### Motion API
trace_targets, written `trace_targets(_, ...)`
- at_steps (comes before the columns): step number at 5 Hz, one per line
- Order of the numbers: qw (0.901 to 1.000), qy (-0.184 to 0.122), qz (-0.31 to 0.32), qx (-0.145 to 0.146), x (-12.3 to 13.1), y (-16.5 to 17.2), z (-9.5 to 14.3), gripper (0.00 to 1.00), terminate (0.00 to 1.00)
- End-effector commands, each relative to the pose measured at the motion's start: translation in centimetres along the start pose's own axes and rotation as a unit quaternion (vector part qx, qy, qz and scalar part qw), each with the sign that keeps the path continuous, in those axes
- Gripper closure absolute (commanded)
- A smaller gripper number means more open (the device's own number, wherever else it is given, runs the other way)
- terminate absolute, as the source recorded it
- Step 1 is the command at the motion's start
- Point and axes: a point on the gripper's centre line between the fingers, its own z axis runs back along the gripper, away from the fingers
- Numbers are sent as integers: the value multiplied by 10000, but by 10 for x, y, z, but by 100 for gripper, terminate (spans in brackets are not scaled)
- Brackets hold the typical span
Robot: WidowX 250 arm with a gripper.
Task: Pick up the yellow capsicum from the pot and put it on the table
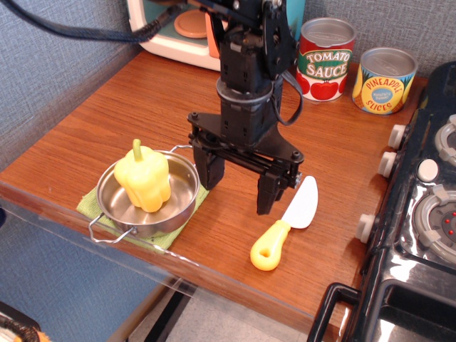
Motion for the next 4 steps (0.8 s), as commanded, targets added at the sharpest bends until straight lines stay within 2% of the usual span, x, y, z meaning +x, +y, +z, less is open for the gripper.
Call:
trace_targets(1,9963,-606,-102,-602,0,4,48,0,0)
trace_targets(2,9959,-821,11,-387,-8,28,68,0,0)
trace_targets(3,9965,-770,340,-4,-15,61,66,0,0)
trace_targets(4,9956,-634,649,235,-14,85,52,0,0)
